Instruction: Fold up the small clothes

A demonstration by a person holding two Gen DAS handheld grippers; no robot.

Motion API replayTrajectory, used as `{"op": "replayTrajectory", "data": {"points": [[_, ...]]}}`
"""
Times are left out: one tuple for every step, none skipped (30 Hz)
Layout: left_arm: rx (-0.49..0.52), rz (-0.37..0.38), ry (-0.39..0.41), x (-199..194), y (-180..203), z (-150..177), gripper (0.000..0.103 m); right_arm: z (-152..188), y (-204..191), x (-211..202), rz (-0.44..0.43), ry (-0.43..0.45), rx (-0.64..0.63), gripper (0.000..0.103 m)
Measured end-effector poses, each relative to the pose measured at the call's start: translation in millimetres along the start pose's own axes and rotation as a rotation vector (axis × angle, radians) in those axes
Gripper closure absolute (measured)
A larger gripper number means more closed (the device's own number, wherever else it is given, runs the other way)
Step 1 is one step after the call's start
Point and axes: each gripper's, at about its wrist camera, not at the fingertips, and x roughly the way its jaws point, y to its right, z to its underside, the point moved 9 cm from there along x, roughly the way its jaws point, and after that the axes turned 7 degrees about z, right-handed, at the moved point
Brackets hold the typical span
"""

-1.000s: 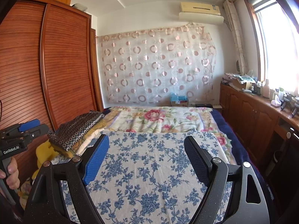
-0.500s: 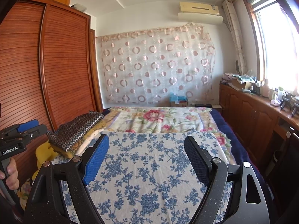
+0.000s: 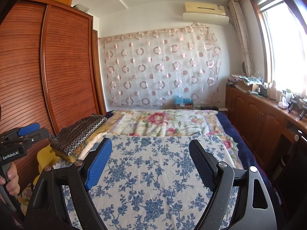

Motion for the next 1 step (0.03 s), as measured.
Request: {"op": "replayTrajectory", "data": {"points": [[0.001, 0.0, 0.0, 0.0, 0.1, 0.0, 0.041, -0.2, -0.4, 0.4, -0.001, 0.0, 0.001, 0.019]]}}
